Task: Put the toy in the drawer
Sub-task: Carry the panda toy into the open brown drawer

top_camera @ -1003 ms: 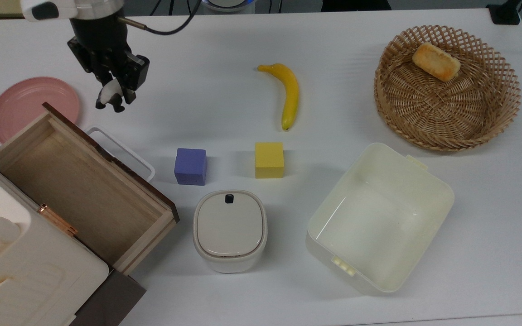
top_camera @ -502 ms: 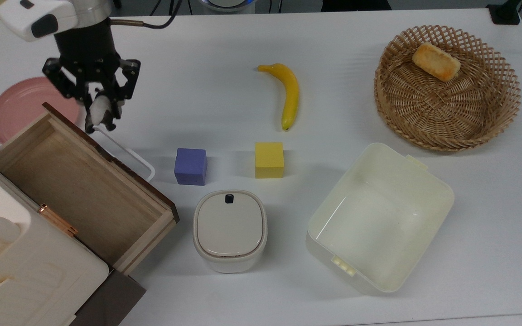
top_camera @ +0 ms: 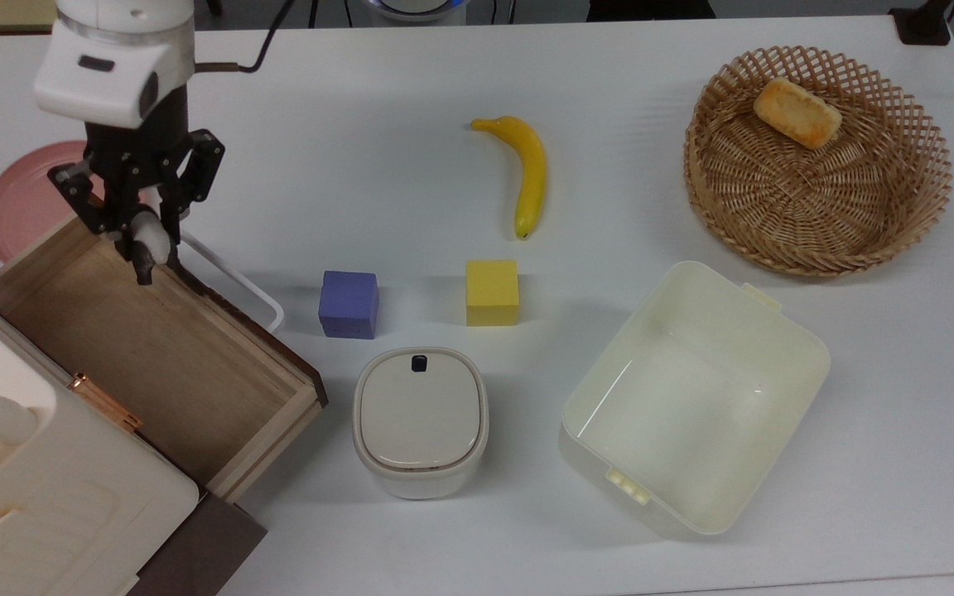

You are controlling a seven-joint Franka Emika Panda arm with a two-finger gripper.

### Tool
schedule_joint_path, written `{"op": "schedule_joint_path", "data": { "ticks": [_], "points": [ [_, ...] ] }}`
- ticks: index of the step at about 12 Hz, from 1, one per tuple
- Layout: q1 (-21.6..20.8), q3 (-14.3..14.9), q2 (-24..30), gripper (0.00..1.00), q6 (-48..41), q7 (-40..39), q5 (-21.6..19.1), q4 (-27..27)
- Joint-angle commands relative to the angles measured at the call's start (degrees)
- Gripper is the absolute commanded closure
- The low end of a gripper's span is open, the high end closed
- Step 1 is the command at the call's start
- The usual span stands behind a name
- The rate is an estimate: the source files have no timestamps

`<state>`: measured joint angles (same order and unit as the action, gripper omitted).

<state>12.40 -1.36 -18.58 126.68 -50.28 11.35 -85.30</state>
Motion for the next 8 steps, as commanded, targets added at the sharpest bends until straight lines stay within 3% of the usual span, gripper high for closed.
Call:
{"op": "schedule_joint_path", "data": {
  "ticks": [1, 3, 5, 8],
  "points": [
    [-0.4, 0.3, -4.4, 0.75, 6.6, -8.3, 6.8, 1.1],
    [-0.4, 0.3, -5.9, 0.68, 9.0, -8.6, 11.7, 1.0],
    [-0.4, 0.3, -5.9, 0.57, 9.4, -8.3, 11.5, 0.9],
    [-0.3, 0.2, -5.9, 0.51, 9.3, -8.1, 10.9, 0.9]
  ]
}}
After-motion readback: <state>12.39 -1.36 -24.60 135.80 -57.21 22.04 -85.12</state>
